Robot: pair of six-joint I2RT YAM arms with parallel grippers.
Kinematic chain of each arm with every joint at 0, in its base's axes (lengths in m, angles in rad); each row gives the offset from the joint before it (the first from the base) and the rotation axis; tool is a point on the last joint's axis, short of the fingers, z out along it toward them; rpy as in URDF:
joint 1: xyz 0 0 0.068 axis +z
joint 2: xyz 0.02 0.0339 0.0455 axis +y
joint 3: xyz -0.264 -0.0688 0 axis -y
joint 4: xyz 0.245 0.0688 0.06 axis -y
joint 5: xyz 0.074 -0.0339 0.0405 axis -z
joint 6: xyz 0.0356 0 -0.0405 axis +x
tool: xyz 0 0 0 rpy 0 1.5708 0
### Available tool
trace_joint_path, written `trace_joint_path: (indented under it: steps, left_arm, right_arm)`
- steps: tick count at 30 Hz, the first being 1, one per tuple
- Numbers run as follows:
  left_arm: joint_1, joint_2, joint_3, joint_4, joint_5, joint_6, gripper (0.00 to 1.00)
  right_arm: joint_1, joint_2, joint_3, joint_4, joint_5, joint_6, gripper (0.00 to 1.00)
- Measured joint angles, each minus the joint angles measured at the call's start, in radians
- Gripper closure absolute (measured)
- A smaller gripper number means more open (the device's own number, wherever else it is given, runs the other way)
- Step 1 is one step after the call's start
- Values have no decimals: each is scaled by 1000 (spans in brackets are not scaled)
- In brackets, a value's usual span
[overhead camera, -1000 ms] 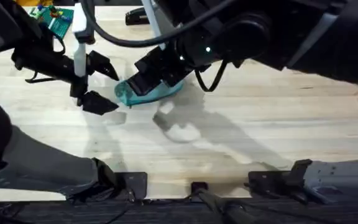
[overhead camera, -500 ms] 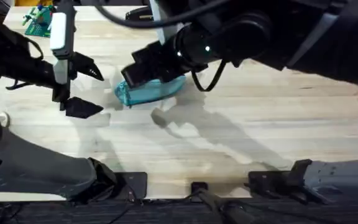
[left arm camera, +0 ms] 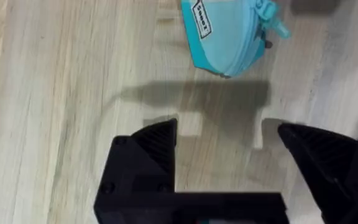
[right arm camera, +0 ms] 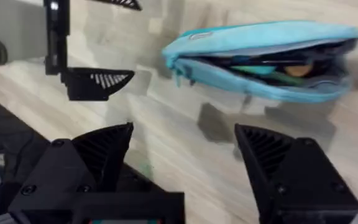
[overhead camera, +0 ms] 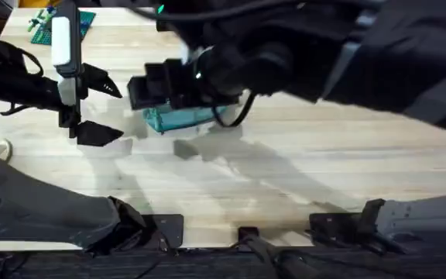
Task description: Unzip the bag, pick up the pens from the table one at a time and place them inside, then zip the bag closed.
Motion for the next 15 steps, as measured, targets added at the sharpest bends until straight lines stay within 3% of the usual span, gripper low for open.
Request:
trace_joint_path:
  steps: [15]
  left_arm:
    - [0,0,0,-8,5,3,8]
  right_arm:
    - [64,130,0,146,-13,27,3]
